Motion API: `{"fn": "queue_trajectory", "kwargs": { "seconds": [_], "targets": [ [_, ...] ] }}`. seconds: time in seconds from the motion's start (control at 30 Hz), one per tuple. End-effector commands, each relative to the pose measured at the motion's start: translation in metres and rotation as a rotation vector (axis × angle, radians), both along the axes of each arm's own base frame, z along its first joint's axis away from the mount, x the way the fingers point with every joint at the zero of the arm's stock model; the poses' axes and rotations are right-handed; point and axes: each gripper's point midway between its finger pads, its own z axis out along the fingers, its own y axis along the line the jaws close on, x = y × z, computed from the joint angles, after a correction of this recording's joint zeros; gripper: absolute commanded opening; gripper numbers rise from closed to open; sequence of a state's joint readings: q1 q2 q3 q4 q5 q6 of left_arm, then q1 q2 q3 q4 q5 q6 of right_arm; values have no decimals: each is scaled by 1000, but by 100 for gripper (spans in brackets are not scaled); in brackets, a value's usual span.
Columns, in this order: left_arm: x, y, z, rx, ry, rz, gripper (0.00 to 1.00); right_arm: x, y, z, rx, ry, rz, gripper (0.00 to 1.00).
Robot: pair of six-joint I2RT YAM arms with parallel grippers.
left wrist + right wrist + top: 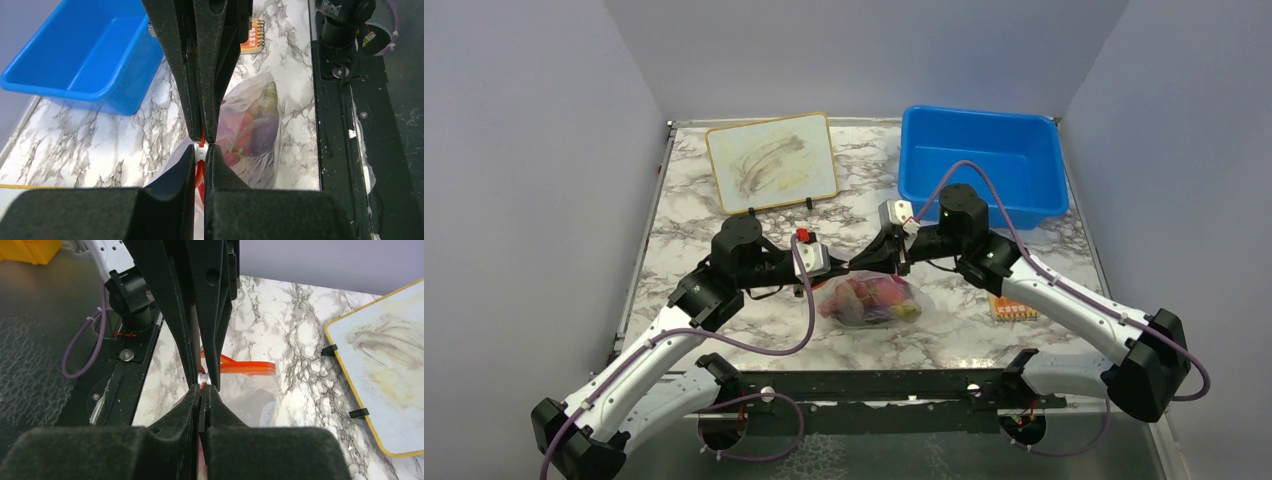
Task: Place the food in the zip-top bag and seal the zipper
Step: Zip the zipper food storage bag at the center of the board.
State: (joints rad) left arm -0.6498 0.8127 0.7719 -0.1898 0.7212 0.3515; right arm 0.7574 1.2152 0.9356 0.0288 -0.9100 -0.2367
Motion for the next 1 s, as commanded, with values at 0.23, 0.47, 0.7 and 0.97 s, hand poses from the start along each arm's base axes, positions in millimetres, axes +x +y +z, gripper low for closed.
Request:
{"fn": "queue_trajectory", "kwargs": {
  "seconds": [0.23,0.47,0.7,0.97],
  "targets": [
    [-2,6,-2,31,-25,4,0,2,-13,20,59,-109,-75,1],
    [-2,8,-2,38,-26,15,0,2,-22,28,67,-156,-113,1],
    [-1,11,-4,55,-27,29,0,7,-35,42,59,-230,-185,1],
    [2,13,-4,72,-31,44,0,16,-53,44,15,-294,-288,1]
  ]
}}
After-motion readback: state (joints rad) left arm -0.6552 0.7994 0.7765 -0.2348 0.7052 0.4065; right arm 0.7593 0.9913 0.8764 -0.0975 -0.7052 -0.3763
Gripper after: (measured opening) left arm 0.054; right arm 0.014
